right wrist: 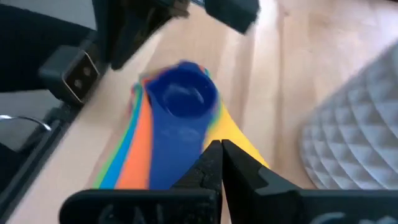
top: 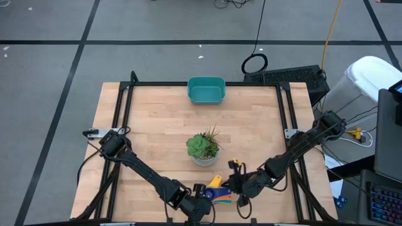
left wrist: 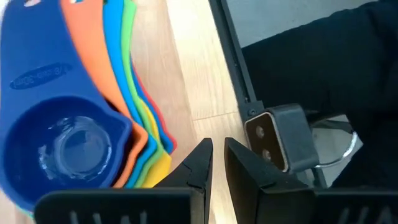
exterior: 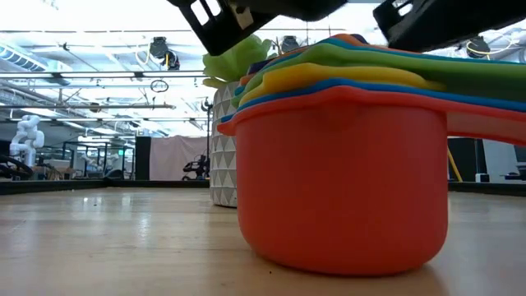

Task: Nest measuring cups in basket
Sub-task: Adjust the nested measuring cups

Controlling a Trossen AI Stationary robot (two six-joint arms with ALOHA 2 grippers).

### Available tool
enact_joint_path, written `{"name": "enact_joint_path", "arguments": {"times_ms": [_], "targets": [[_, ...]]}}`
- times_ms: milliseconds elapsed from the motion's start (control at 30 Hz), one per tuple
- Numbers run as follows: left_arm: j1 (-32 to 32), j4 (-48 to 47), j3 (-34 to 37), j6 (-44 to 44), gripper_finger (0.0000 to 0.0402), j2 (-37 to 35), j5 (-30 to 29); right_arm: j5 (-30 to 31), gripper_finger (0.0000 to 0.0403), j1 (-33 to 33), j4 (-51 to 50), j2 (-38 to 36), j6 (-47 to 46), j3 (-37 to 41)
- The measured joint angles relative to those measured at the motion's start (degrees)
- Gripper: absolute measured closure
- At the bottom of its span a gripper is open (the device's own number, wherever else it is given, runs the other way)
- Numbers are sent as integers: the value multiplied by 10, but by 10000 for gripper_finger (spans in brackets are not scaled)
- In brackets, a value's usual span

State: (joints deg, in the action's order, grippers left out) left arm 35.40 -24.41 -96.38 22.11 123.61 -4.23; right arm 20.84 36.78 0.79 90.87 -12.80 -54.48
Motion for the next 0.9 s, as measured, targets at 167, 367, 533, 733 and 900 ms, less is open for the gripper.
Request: {"name": "enact_joint_path", "arguments": {"times_ms": [167,367,533,733,900], "targets": [[1,-16,0,5,357,0,-11,24,403,-2,-114,-14,-56,0],[4,-20,0,5,357,0,-14,27,403,-3,-197,-14,-143,10],[4,-20,0,2,357,0,-14,-21,403,-4,-164,-12,-146,15],[3,-13,0,-6,357,0,-15,-46,403,-13,-120,-5,-129,15],[3,-6,0,-9,357,0,-18,-80,403,-27,-96,10,-129,15]]}}
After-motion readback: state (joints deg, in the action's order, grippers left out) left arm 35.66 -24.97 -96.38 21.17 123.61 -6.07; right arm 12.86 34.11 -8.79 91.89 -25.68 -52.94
